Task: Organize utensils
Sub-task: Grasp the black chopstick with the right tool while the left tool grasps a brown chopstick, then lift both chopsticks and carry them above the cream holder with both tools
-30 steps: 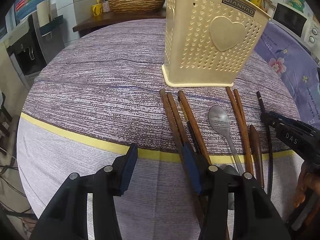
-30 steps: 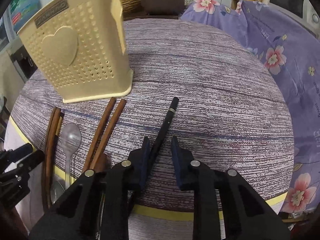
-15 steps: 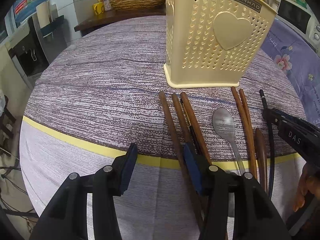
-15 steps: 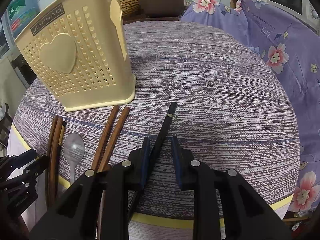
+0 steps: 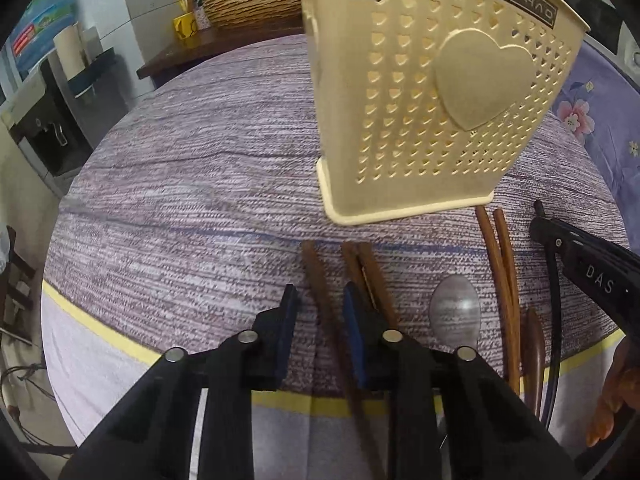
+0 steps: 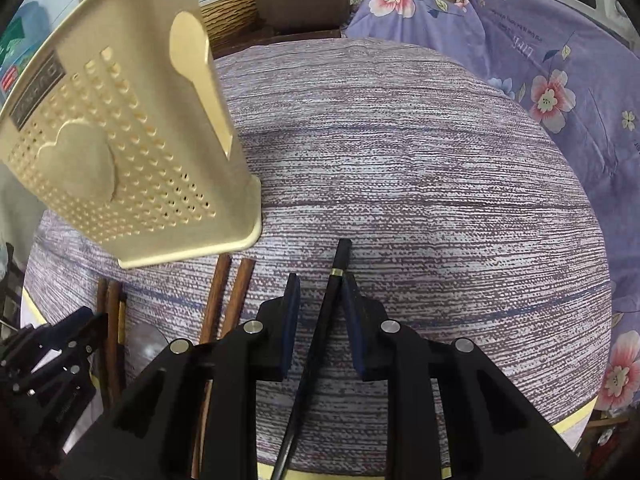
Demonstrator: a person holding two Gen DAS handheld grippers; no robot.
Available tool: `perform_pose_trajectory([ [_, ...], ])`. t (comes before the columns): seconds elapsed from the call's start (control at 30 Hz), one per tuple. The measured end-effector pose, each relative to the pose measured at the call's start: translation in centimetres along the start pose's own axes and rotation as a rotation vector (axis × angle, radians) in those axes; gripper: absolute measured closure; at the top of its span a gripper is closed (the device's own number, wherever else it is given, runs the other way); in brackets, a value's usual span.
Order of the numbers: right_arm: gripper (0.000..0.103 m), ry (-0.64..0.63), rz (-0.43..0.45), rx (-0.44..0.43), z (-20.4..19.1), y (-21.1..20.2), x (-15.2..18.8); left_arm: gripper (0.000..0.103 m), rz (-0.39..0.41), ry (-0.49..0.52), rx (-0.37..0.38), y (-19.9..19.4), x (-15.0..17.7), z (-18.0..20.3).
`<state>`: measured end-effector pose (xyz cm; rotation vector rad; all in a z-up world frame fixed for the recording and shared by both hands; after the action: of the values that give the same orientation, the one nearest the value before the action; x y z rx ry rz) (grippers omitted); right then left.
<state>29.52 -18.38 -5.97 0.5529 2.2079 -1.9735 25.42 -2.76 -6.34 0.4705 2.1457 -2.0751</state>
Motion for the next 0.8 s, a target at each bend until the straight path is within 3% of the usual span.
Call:
perform_pose_trajectory([
  [0.1, 0.092, 0.029, -0.003, -0.018, 0.6, 0.1, -0.6, 0.087, -0.003, 0.000, 0.008, 0.0, -0.3, 0.0],
  [0.17, 0.093, 0.042, -0.010, -0.035, 0.9, 0.2, -1.1, 0.091, -0.003, -0.001, 0.005, 0.1, -0.4, 0.0],
  [0.53, 0.094, 0.089, 0.004, -0.121, 2.2, -0.1, -1.8, 0.094, 0.009, -0.062, 0.109, 0.4, -1.3, -1.9],
  [0.8, 0.094, 0.080, 0.119, -0.254, 3.6, -4.9, -1.5, 0.094, 0.140, -0.091, 0.204, -4.4, -1.4, -4.1],
])
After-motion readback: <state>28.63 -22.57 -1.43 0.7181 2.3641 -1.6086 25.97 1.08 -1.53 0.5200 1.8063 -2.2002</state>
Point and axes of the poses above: each gripper's, at about its wrist camera, not at the fingertips, and y roughly the way its jaws point, z to its right, x to its underside, the point moved 1 cm from there along y, roughly the way its jaws point, and after that the axes turned 15 degrees about -z, right-handed, at the moved point
